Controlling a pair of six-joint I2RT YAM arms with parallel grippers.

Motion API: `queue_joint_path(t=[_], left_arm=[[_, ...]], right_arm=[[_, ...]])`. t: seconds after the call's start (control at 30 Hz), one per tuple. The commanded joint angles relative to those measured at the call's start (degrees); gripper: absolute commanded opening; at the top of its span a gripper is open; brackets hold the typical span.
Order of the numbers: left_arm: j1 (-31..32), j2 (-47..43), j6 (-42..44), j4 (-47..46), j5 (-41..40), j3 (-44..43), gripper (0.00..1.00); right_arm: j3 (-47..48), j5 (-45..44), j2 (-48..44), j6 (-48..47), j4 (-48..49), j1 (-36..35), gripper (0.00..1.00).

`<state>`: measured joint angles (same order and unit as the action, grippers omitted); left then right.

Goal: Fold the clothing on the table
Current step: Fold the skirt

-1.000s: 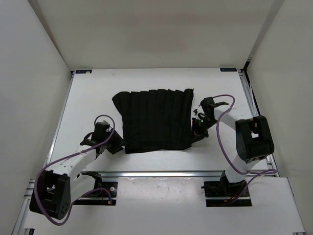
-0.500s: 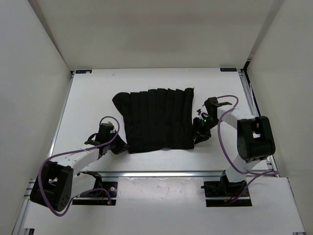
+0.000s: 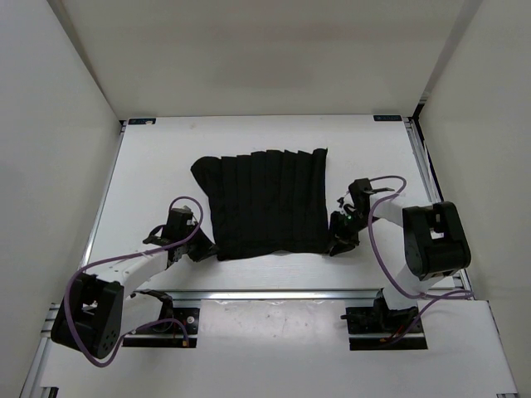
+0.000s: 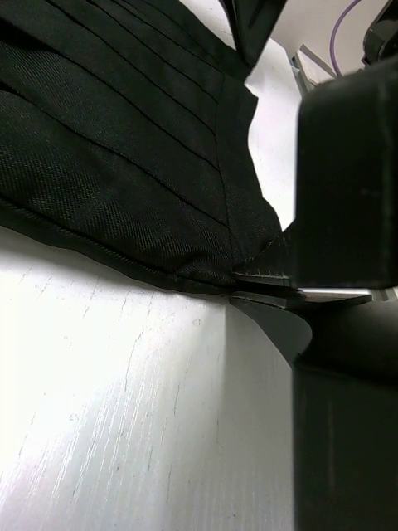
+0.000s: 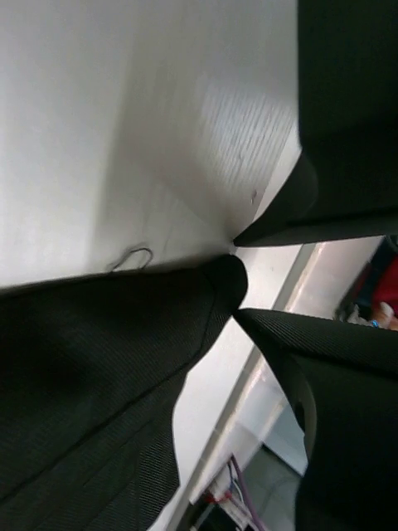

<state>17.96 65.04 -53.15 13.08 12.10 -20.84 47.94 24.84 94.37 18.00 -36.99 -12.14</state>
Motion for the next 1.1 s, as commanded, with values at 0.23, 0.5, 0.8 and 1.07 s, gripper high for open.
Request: queue_joint_path(t=[0.23, 0.5, 0.8, 1.07], left_arm=[[0.0, -1.2, 1.6, 2.0, 0.6, -1.0, 0.0], [-1.2, -2.4, 2.3, 3.3, 0.2, -1.9, 0.0], [-2.4, -4.2, 2.5, 4.9, 0.2, -1.0, 0.0], [-1.8, -5.5, 3.0, 5.3, 0.3, -0.2, 0.0]], right_arm=[[-4.0, 4.4, 2.8, 6.3, 16.9, -1.6, 0.32], [0.3, -2.4, 0.4, 1.6, 6.8, 1.0, 0.45], [1.5, -5.8, 0.4, -0.9, 6.4, 3.3, 0.46], [-0.7, 1.9, 4.9, 3.3, 15.3, 1.1, 0.45]])
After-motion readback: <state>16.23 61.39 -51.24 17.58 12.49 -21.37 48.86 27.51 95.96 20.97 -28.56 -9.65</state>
